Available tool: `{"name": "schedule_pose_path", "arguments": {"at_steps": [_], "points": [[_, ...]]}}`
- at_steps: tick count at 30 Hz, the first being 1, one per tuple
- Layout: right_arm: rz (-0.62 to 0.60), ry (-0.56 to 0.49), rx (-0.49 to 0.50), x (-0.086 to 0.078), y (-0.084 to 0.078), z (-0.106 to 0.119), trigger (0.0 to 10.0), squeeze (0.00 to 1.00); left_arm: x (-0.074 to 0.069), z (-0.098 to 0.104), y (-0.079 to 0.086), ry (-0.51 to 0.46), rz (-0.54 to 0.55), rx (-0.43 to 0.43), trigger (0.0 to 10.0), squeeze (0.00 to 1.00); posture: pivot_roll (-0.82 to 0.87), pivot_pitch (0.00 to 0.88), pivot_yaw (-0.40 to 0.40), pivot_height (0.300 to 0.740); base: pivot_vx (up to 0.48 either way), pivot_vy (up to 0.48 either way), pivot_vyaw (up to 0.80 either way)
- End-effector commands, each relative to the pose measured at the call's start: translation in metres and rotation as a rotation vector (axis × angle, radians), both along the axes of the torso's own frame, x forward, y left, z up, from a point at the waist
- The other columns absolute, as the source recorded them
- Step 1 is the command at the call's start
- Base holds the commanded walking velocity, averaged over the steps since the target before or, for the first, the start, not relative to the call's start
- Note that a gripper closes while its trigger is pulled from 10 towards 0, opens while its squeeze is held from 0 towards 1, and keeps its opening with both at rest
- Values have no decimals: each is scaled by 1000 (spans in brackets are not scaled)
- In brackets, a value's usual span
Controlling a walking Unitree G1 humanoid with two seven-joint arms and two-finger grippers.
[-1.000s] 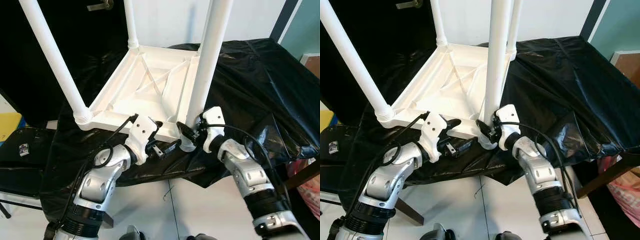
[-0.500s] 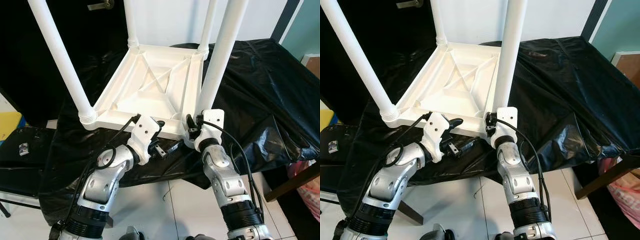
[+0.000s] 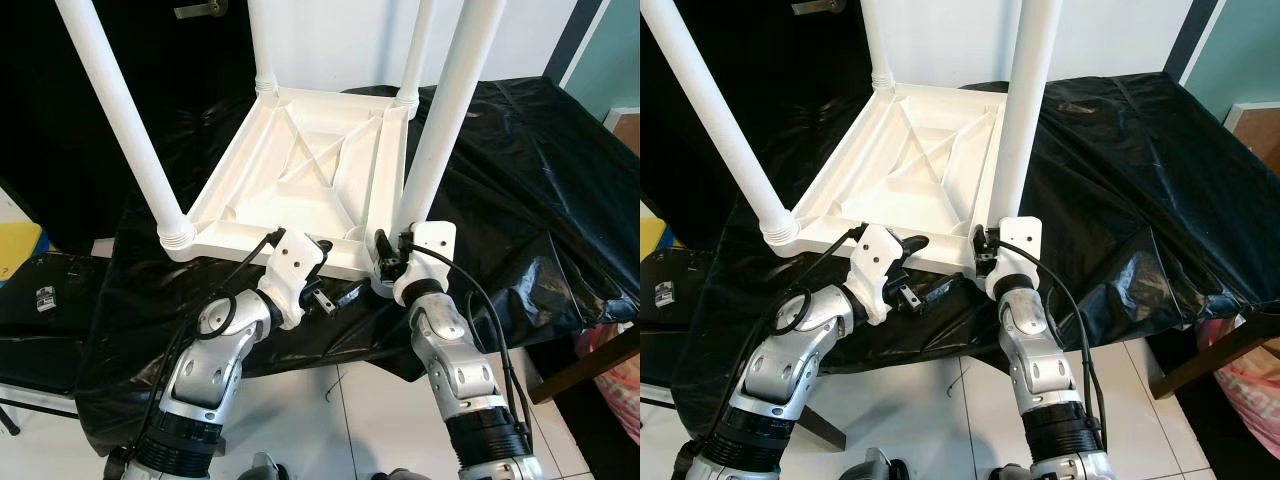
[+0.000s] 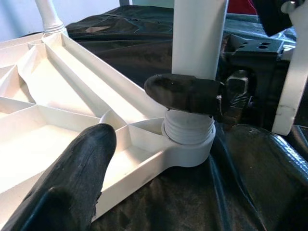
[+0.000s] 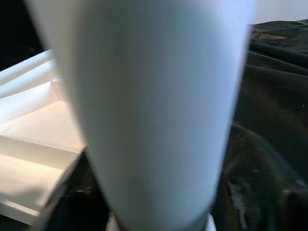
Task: Building children table
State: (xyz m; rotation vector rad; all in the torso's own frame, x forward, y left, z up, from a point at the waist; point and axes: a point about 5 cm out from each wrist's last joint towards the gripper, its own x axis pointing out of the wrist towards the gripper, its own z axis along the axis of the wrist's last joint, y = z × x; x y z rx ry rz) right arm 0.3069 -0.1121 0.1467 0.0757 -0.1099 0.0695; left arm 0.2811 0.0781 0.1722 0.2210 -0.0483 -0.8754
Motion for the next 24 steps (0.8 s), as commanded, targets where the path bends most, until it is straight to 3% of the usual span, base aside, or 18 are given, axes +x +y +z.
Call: {"name": "schedule_pose_path", "arguments": {"at_steps": [1, 8, 9, 12, 14, 17, 18, 24], "points": [[11, -22, 10, -3, -10, 2, 10000, 1000, 3, -6, 3, 12, 142, -12, 10000, 0, -19, 63, -7, 740, 0, 0, 0], [90, -46, -1, -4, -25, 6, 10000, 1000, 2, -8, 2, 70, 129, -36, 10000, 0, -27, 72, -4, 740, 0, 0, 0], [221, -46, -34, -3, -34, 9, 10000, 0, 2, -4, 2, 60, 108, -47, 10000, 0, -39, 89, -2, 740, 0, 0, 0], [284, -46, -57, -1, -36, 10, 10000, 0, 1, -2, 2, 45, 99, -49, 10000, 0, -42, 93, -3, 740, 0, 0, 0], [391, -38, -101, 3, -36, 10, 10000, 0, 1, -2, 3, 34, 88, -45, 10000, 0, -36, 95, -14, 740, 0, 0, 0], [427, -35, -119, 4, -35, 10, 10000, 0, 1, -2, 4, 35, 85, -42, 10000, 0, -36, 95, -14, 740, 0, 0, 0], [543, -20, -144, 8, -28, 9, 10000, 0, 2, -1, 7, 43, 97, -57, 10000, 0, -20, 92, -29, 740, 0, 0, 0], [642, 0, -196, 15, -19, 5, 10000, 0, 2, 1, 8, 30, 123, -60, 10000, 0, -2, 91, -43, 740, 0, 0, 0]]}}
